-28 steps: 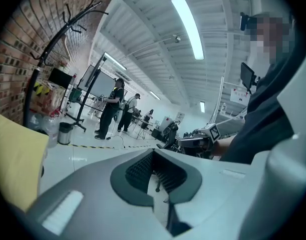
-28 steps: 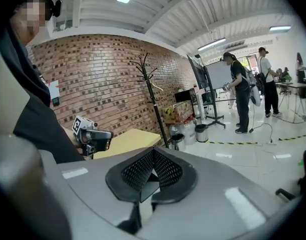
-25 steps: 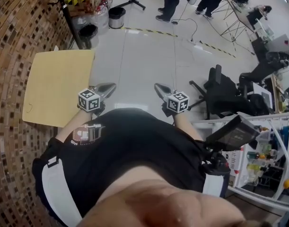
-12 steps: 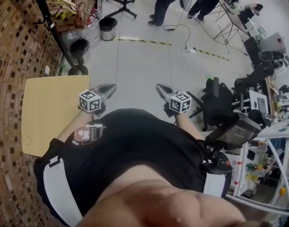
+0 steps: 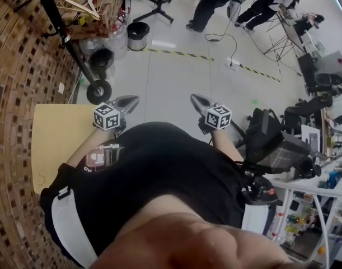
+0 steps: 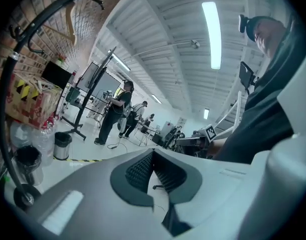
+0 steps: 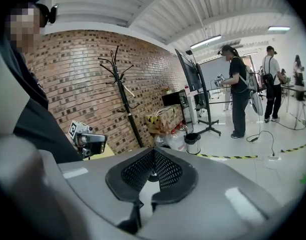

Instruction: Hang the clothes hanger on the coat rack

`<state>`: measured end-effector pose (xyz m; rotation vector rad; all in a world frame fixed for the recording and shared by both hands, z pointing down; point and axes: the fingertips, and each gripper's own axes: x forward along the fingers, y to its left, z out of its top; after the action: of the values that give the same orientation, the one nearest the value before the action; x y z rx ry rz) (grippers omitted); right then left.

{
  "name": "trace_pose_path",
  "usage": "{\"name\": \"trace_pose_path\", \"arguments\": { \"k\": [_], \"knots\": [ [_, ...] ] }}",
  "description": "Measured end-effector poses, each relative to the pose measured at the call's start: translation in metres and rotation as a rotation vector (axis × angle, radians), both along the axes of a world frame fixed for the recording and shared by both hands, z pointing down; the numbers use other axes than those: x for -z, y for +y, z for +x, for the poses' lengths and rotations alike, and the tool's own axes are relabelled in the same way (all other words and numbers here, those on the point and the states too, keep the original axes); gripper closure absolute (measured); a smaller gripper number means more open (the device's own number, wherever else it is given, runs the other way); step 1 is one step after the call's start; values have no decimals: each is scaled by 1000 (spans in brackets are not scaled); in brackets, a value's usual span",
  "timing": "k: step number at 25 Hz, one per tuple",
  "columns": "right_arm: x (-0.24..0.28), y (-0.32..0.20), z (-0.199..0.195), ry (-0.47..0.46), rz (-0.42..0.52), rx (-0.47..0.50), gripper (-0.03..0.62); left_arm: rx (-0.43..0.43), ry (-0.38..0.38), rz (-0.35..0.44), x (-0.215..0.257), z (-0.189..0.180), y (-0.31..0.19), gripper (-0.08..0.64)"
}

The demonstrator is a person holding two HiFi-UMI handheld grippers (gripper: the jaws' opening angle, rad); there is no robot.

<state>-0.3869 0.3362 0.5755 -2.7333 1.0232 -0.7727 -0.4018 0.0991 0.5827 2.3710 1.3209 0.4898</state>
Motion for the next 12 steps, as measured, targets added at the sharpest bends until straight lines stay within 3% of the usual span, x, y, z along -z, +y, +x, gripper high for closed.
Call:
{"name": "trace_pose_path", "arguments": {
  "k": [5,12],
  "knots": [
    [-13,-7,72,-14,21,63,578,68,-43,34,-19,49,-9,558],
    [-17,4,212,-2,48,204,578,214,-30,68,-15,164,8,558]
  ]
}}
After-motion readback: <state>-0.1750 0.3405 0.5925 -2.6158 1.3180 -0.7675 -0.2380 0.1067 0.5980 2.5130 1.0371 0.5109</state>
